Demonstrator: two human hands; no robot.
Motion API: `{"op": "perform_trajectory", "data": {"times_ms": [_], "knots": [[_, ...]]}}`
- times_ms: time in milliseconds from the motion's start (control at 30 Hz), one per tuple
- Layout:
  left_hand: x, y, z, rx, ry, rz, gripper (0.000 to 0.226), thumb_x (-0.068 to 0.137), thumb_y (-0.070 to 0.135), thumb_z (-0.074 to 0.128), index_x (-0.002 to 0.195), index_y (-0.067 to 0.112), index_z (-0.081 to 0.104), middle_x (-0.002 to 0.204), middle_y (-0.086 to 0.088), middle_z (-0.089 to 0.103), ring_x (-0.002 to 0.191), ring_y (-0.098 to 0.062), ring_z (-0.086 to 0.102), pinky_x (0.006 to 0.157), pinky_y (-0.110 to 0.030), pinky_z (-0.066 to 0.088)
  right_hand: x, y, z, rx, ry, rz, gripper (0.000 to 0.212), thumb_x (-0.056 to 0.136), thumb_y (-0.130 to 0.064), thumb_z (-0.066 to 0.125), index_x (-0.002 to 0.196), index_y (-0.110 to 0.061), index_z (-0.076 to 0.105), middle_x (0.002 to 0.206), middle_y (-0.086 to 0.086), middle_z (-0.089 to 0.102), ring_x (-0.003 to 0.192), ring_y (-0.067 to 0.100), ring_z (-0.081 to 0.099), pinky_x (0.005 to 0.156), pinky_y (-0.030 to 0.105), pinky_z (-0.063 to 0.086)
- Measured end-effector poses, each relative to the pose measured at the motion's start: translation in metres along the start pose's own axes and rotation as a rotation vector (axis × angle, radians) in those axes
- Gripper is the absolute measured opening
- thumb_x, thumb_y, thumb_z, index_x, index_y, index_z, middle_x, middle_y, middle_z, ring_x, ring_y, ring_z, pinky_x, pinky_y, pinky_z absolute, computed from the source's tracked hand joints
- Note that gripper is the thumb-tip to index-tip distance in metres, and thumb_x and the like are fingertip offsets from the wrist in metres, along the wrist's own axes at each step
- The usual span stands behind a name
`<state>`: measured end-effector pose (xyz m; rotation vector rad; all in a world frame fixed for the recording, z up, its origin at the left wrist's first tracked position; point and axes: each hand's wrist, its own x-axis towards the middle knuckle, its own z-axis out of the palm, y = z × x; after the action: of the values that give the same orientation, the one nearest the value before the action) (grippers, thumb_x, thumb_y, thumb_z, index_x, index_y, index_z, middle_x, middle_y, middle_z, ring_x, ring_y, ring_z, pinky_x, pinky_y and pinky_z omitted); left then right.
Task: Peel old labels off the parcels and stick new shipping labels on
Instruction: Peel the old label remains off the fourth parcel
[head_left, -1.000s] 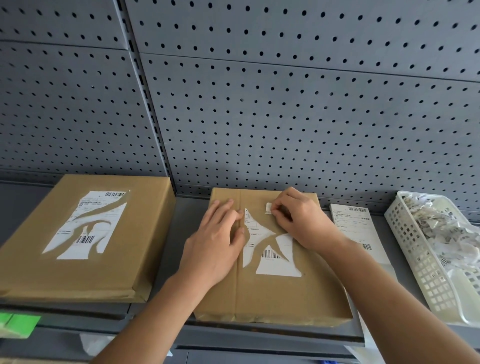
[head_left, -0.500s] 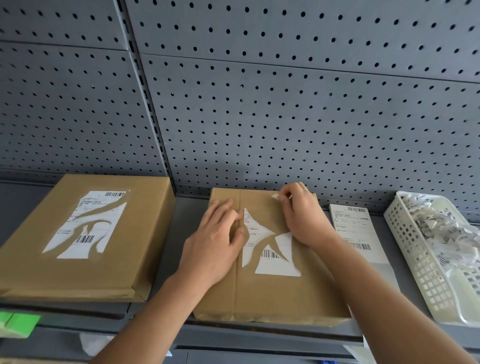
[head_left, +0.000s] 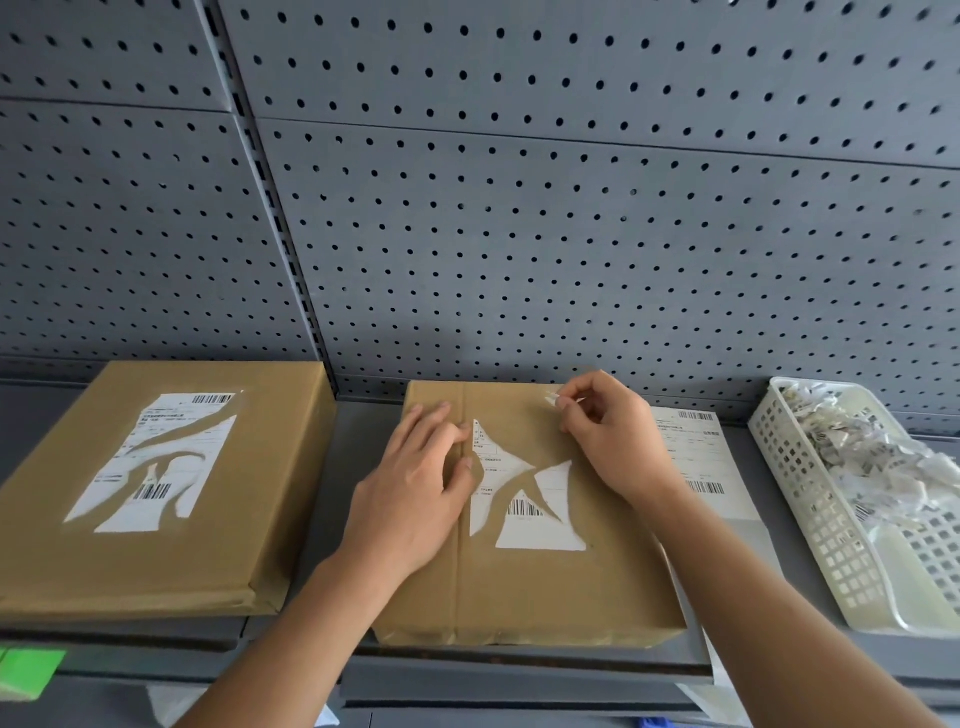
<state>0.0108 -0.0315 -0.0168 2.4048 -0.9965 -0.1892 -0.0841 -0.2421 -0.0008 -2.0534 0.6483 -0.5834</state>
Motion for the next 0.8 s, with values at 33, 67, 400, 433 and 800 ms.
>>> {"op": "perform_trajectory", "data": {"times_ms": [33,67,400,433,800], "knots": [[0.0,0.0,0.0,0.001,0.0,0.0,0.026,0.104,0.044,0.039,0.129,0.04,0.047,0.16,0.03,0.018,0.15,0.008,-0.003,0.096,-0.046,0.051,-0.002,0.001,-0.001,0.009,0.0,0.004,0.009,0.092,-0.018,0.066,0.087,-0.025,0.063,0.075,-0.001,0.067,0.059,0.002,0.05,0.056,0.01,0.039],[0.0,-0.001,0.0,0.005,-0.002,-0.002,0.026,0.104,0.045,0.039,0.128,0.04,0.047,0.16,0.03,0.018,0.15,0.008,-0.003,0.096,-0.046,0.052,-0.004,0.001,-0.002,0.018,0.0,0.009,0.009,0.092,-0.018,0.067,0.086,-0.024,0.063,0.075,-0.001,0.067,0.058,0.002,0.05,0.056,0.01,0.039],[0.001,-0.005,0.001,0.011,-0.021,-0.004,0.034,0.103,0.05,0.036,0.136,0.043,0.045,0.16,0.032,0.016,0.15,0.008,-0.002,0.107,-0.053,0.042,-0.034,0.005,-0.049,0.017,0.062,0.025,0.011,0.096,-0.025,0.063,0.086,-0.021,0.063,0.075,0.0,0.063,0.061,0.007,0.049,0.057,0.016,0.04],[0.001,-0.006,0.0,0.011,-0.023,-0.002,0.036,0.103,0.051,0.035,0.137,0.043,0.045,0.16,0.032,0.016,0.15,0.008,-0.002,0.109,-0.053,0.041,-0.037,0.007,-0.058,0.012,0.084,0.026,0.011,0.096,-0.023,0.063,0.085,-0.021,0.063,0.073,-0.005,0.062,0.062,0.005,0.049,0.059,0.015,0.041],[0.004,-0.009,0.001,0.017,-0.035,0.019,0.06,0.091,0.065,0.021,0.142,0.04,0.043,0.161,0.029,0.014,0.151,0.005,-0.001,0.116,-0.052,0.034,-0.067,0.036,-0.163,-0.131,0.398,0.223,0.01,0.091,-0.024,0.065,0.082,-0.023,0.068,0.075,-0.013,0.067,0.068,0.006,0.059,0.061,0.026,0.042]]}}
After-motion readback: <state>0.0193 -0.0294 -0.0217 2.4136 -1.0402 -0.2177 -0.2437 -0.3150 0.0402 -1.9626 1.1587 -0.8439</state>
